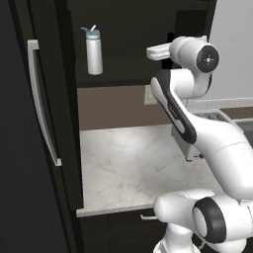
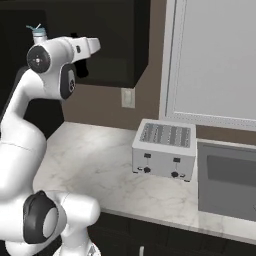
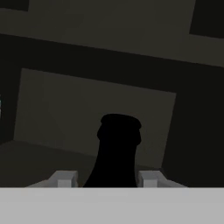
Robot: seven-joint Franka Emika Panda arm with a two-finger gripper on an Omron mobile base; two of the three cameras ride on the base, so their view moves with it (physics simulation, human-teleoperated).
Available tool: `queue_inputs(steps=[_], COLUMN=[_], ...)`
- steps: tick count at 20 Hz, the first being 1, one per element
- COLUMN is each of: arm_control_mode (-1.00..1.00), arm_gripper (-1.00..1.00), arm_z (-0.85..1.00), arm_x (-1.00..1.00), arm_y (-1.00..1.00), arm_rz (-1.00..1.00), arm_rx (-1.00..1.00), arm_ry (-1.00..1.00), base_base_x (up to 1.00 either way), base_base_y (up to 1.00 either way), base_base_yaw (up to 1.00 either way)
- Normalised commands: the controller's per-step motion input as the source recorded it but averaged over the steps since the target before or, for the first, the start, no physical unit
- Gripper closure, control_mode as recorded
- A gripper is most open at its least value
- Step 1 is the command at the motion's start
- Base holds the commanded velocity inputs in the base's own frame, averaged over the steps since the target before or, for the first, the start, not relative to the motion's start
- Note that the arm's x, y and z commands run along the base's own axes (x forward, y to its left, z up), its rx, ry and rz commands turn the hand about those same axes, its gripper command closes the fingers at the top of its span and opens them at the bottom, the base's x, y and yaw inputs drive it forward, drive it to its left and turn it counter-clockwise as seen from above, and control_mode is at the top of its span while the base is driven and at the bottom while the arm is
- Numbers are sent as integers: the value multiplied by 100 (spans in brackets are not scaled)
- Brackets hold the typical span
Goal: Sort all alcoholic drinks to one cabinet, and non-alcoholic drinks to the other.
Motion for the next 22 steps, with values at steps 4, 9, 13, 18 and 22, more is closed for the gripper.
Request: queue_inputs(steps=[4,9,13,18,22], arm_control_mode=[-100,-100,-100,-100,-100], arm_gripper=[100,100,100,100,100], arm_z=[-19,-9,-6,-4,-11], arm_x=[53,53,56,53,47], arm_y=[0,1,2,4,0], arm_rz=[1,1,0,0,0], arm_rx=[0,0,0,0,0], arm_ry=[0,0,1,2,4], base_base_x=[0,0,0,0,0], base_base_y=[0,0,0,0,0], base_base_yaw=[0,0,0,0,0])
